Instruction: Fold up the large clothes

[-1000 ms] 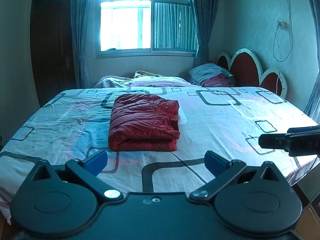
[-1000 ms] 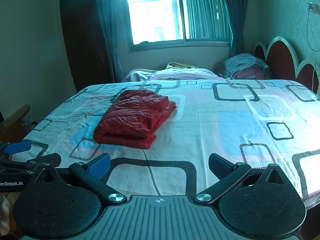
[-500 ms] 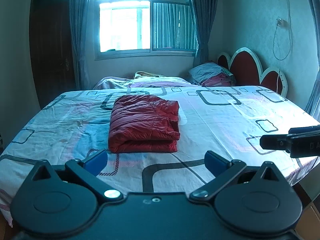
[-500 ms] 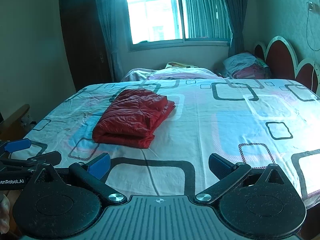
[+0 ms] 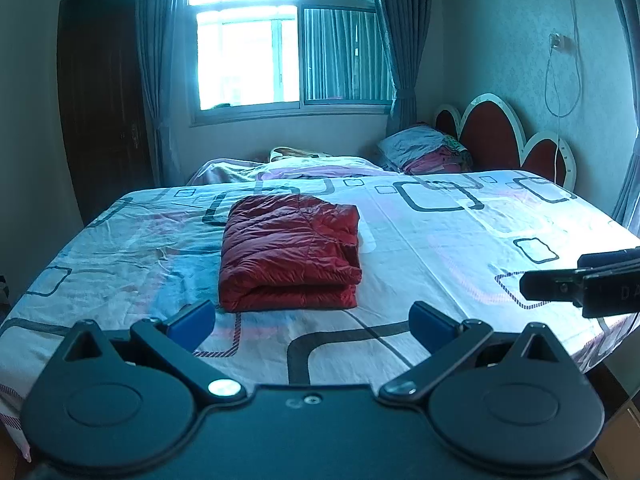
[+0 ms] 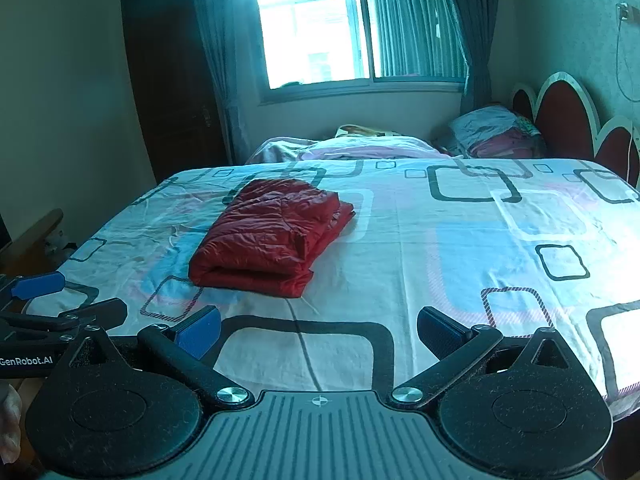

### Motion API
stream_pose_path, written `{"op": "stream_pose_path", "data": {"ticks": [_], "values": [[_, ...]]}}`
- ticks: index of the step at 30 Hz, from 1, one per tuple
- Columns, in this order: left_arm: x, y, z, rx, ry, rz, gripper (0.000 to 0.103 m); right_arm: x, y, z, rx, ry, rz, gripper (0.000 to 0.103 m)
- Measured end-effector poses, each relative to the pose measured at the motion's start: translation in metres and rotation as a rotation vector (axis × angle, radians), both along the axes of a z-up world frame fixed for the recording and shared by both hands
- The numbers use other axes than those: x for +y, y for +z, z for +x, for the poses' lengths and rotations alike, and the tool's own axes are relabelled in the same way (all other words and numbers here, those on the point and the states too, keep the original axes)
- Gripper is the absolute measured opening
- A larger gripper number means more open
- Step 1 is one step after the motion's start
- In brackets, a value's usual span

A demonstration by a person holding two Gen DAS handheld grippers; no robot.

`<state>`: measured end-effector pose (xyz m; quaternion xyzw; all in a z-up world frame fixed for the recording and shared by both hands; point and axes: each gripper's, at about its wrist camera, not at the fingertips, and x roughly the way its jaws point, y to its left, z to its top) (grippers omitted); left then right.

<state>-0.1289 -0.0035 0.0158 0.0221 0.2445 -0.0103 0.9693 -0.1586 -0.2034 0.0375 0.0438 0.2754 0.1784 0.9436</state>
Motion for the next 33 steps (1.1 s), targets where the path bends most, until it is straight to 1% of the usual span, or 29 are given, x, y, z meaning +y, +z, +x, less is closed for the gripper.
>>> {"op": "stream_pose_path", "data": {"ticks": [13,29,33], "values": [[-0.001,0.000,0.003,-0.009,0.004,0.009,0.103,-0.001,-0.001,0.003,0.006,0.000,0.003,0.103],[0.010,-0.001,0.009,-0.026,0.013,0.024,0.103,0.000,-0.002,0.008,0.006,0.010,0.001,0.103],[0.013,-0.002,0.009,-0.029,0.010,0.015,0.103,0.000,-0.002,0.008,0.006,0.011,-0.001,0.103]]}}
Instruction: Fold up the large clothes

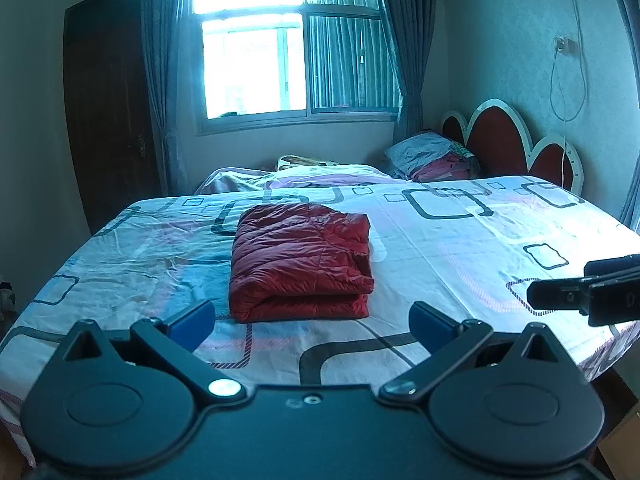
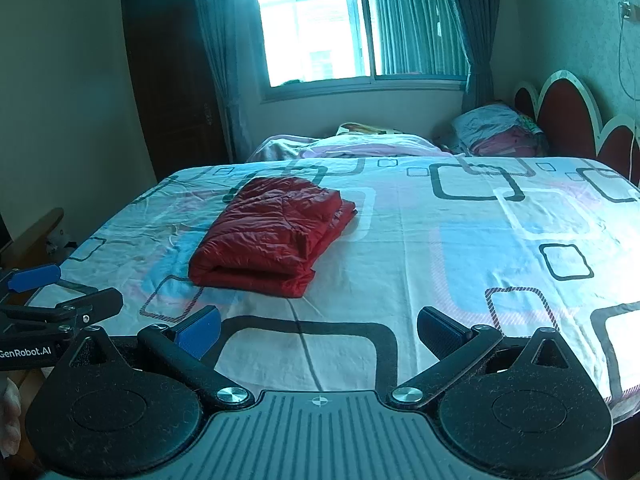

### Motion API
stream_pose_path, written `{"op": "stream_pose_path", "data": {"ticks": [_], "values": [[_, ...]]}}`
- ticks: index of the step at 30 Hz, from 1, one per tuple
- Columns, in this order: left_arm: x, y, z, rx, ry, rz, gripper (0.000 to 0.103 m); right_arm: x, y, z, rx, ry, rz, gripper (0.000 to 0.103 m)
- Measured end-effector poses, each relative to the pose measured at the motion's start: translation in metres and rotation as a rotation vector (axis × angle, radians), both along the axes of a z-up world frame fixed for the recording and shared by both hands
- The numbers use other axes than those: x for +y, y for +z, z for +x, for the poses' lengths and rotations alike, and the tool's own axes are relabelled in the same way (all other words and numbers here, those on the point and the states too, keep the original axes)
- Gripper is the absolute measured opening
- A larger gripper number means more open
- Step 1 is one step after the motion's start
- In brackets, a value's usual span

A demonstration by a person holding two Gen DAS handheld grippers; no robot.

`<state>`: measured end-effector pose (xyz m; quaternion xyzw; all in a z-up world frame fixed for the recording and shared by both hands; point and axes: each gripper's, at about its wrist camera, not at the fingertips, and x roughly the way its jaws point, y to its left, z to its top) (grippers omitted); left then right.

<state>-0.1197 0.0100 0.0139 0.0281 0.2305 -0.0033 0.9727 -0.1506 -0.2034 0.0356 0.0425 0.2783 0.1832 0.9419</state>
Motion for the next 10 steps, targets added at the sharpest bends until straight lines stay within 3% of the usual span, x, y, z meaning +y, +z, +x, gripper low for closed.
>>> {"op": "stream_pose_path", "data": {"ticks": [10], "values": [[0.0018,0.0002,-0.0004,-0.005,-0.011,-0.011,0.103,0.0011,-0.0022,0.0003,0.001,0.005,-0.005,0.103]]}}
